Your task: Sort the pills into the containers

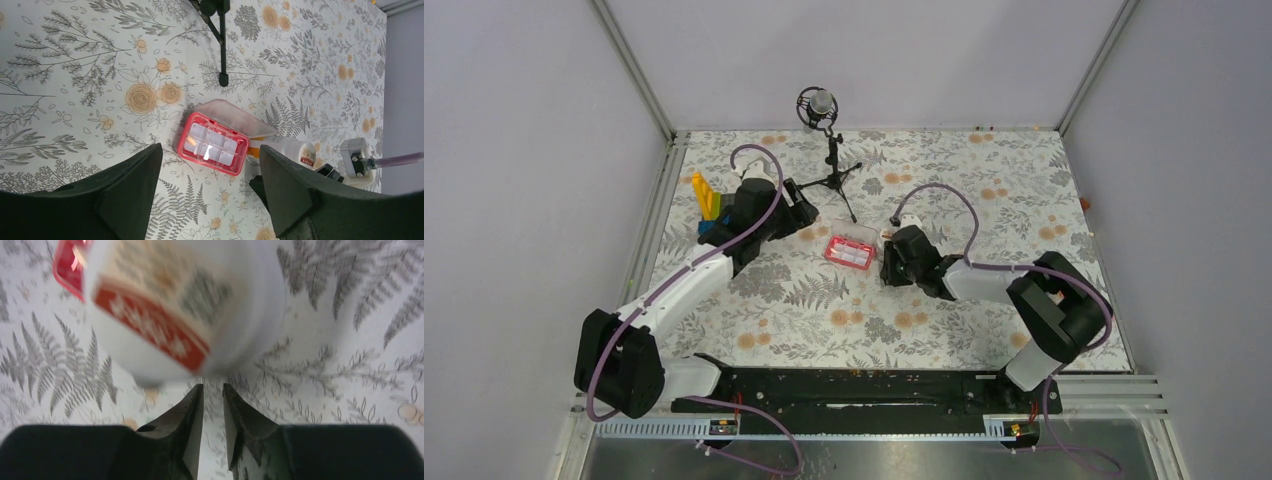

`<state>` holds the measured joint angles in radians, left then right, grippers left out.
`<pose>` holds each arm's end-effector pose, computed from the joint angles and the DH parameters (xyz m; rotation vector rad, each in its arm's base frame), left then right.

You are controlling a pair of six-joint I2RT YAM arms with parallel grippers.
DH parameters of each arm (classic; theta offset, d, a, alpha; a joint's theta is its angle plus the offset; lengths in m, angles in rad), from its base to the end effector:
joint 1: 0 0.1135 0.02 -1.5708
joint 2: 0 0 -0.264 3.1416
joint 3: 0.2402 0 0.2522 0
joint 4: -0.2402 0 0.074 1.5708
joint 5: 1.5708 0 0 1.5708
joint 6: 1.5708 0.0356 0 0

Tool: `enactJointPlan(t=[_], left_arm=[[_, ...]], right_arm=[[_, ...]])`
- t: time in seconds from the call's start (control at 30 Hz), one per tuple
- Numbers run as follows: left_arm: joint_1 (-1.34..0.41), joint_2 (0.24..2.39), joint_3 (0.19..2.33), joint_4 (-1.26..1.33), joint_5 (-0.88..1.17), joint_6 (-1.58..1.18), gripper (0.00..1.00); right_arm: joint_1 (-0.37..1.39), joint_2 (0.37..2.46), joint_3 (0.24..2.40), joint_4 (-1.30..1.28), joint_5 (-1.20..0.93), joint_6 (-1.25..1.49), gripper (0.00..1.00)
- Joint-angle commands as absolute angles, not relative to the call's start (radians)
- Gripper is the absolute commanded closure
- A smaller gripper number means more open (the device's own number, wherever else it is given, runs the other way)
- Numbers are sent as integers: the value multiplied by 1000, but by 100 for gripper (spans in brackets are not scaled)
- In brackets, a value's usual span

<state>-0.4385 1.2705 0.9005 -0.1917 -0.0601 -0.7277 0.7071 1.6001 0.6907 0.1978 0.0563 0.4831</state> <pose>0.2587 -0.1189 0.2747 -0.3524 2.1672 -0.6124 0.2358 0.1989 0.1494 -0.2319 2.3324 0.5473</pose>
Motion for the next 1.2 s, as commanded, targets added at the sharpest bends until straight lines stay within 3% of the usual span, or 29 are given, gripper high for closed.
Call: enactJointPlan(t=[0.0, 0.57, 0.77, 0.93, 1.17], left_arm=[[-405, 1234, 903, -179, -37, -704, 28], [-336, 1266, 934, -194, -5, -678, 28], [-288, 1277, 925, -141, 133, -682, 29], [-275, 1274, 937, -142, 150, -656, 29], [-275, 1240, 932, -144, 132, -650, 24]], right_arm=[[722, 1667, 787, 277, 217, 488, 74], [681, 1911, 1102, 55, 344, 604, 80], [644, 1912, 1178, -45, 313, 605, 78], [634, 1747, 1137, -167, 245, 532, 72], [503, 1486, 1176, -504, 130, 530, 52]])
